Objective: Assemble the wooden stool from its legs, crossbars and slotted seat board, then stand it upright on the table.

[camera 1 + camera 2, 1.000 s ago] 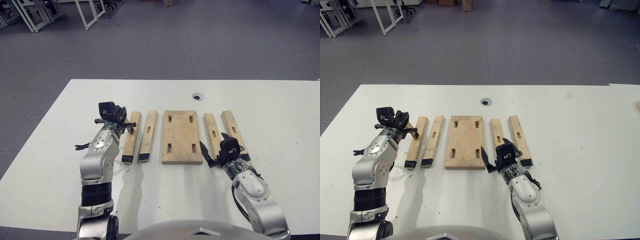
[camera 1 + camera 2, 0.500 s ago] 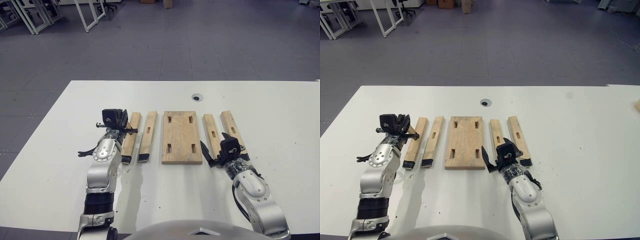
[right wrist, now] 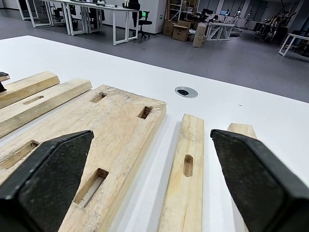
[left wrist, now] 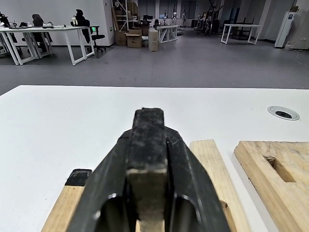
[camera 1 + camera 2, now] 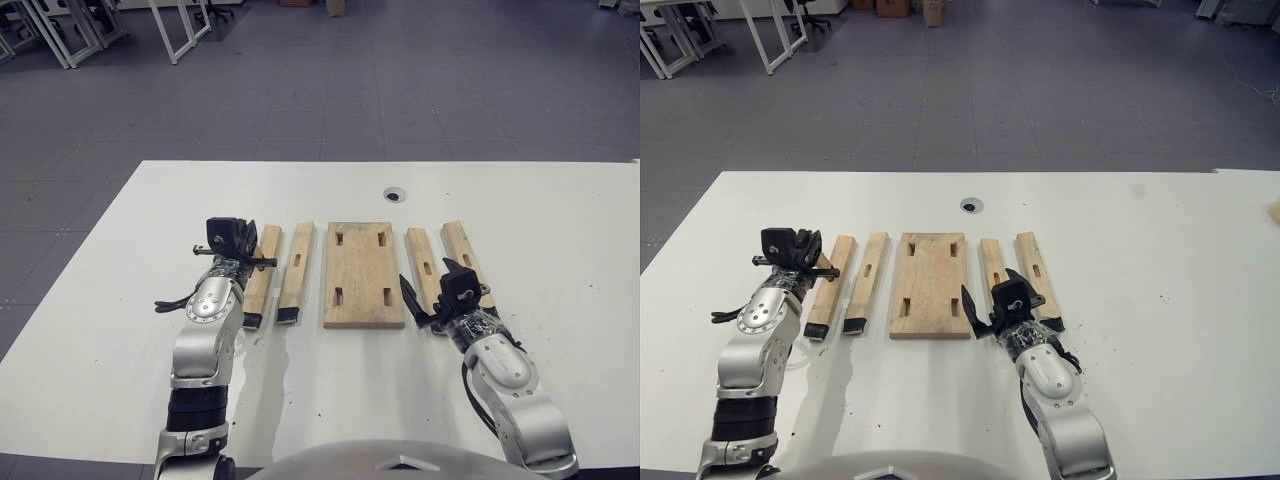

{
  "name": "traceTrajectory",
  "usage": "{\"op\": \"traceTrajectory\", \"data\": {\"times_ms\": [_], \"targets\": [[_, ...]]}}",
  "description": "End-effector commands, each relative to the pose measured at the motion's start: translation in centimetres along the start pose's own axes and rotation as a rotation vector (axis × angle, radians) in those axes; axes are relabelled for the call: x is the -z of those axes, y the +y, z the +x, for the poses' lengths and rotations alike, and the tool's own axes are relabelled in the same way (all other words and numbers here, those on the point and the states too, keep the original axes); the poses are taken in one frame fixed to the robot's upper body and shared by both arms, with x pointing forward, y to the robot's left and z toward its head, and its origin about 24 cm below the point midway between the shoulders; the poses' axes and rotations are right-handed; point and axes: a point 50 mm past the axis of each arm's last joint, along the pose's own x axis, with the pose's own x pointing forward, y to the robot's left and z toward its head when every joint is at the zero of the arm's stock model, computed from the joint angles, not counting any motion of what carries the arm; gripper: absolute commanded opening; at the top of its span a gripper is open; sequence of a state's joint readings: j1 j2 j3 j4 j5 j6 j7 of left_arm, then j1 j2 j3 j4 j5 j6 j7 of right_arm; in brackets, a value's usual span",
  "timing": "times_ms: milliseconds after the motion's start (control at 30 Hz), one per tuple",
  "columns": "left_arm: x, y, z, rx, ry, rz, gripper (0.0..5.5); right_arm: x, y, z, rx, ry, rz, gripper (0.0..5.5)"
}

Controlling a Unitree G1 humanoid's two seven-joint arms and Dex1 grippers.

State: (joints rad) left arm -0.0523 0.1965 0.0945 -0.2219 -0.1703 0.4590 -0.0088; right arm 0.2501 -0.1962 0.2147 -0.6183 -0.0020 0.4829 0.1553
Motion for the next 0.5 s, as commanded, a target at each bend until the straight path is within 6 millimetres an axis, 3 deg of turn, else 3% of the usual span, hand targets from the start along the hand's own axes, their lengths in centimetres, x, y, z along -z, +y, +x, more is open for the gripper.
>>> {"op": "traceTrajectory", "data": {"times_ms": [33, 400, 500], "targets": [[2.27, 0.24, -0.82, -0.078, 0.175, 0.009, 0.43, -0.18, -0.19, 0.25, 0.012, -0.004, 0.005, 4.48], [1.85, -0.23, -0.79, -0.115, 0.168, -0.035, 0.43, -0.16, -0.32, 0.35, 0.010, -0.005, 0.021, 4.48], [1.39, -0.45, -0.64, -0.089, 0.144, -0.061, 1.18, -0.08, -0.29, 0.37, 0.010, -0.002, 0.019, 4.48]]}}
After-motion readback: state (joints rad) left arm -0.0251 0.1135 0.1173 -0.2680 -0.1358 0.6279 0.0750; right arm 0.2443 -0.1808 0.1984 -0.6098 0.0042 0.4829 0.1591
